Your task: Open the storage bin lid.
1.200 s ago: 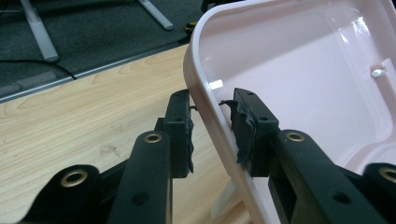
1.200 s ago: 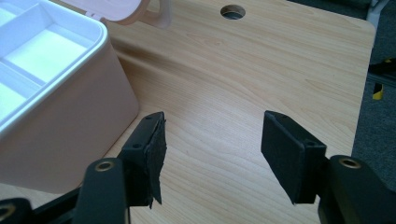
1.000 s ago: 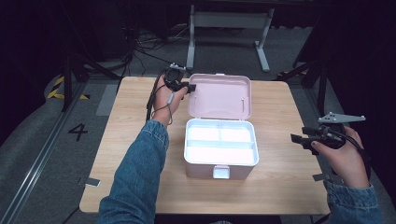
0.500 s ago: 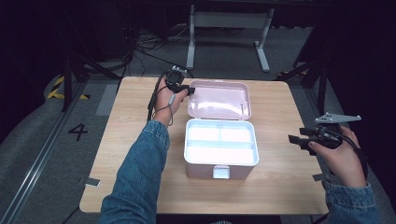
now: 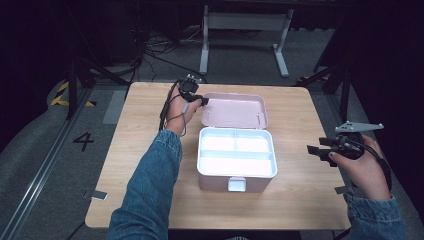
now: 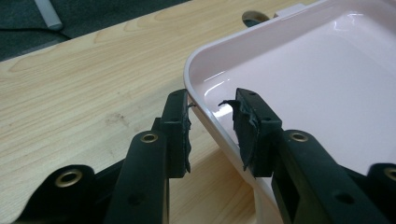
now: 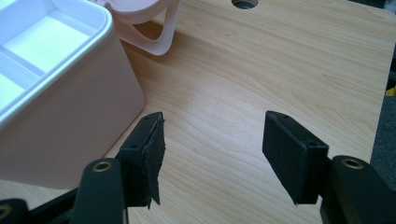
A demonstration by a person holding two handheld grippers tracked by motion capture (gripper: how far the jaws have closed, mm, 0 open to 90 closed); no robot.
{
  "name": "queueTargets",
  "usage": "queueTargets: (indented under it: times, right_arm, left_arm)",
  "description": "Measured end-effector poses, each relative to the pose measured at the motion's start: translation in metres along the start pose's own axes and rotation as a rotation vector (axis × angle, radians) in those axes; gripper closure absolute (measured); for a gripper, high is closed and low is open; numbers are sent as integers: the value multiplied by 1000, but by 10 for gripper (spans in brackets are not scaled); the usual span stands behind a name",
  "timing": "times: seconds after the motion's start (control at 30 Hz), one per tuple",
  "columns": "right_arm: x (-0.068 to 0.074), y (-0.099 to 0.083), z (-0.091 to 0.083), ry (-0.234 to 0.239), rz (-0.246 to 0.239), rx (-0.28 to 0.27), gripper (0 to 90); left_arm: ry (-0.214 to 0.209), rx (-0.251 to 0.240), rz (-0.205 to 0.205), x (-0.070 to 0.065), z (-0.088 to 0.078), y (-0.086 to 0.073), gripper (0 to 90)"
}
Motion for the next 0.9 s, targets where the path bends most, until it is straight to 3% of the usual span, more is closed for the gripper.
queueTargets:
  times: [0.03,0.1,0.4,0.47,0.5,0.53,0.6,0.7,0.8,0.9]
  right_arm:
    - [0,0,1,-1,-3,2,398]
    - [0,0,2,0,-5,3,397]
    - [1,-1,2,2,-12,6,395]
    - [1,-1,2,3,-11,6,394]
    - [0,-1,2,3,-9,6,393]
    - [0,-1,2,2,-9,7,393]
    - [0,-1,2,2,-8,8,392]
    - [-1,-2,3,-1,-8,7,389]
    - [-1,-1,4,1,-5,6,388]
    - [0,0,7,7,-6,4,381]
  left_arm:
    - [-6,2,-4,1,-1,0,751]
    - [-14,0,-13,2,0,-1,749]
    - [-12,20,16,1,4,-8,663]
    - [-12,6,20,1,5,-8,651]
    - [7,3,64,3,6,-9,572]
    - [17,-5,76,4,6,-9,534]
    - [17,-17,64,4,6,-8,517]
    - [5,-57,49,2,-2,-3,441]
    - [-3,-71,64,0,-10,2,420]
    - [-39,-110,64,-10,-32,12,396]
Point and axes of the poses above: each handheld gripper's, and its own axes: z roughly forward along the jaws, y roughly out of its top, x roughly to its left, the point moved 5 cm from there along z, roughly forward along the jaws, and after that the axes turned 15 degrees about -x, right-handed, at the moved point
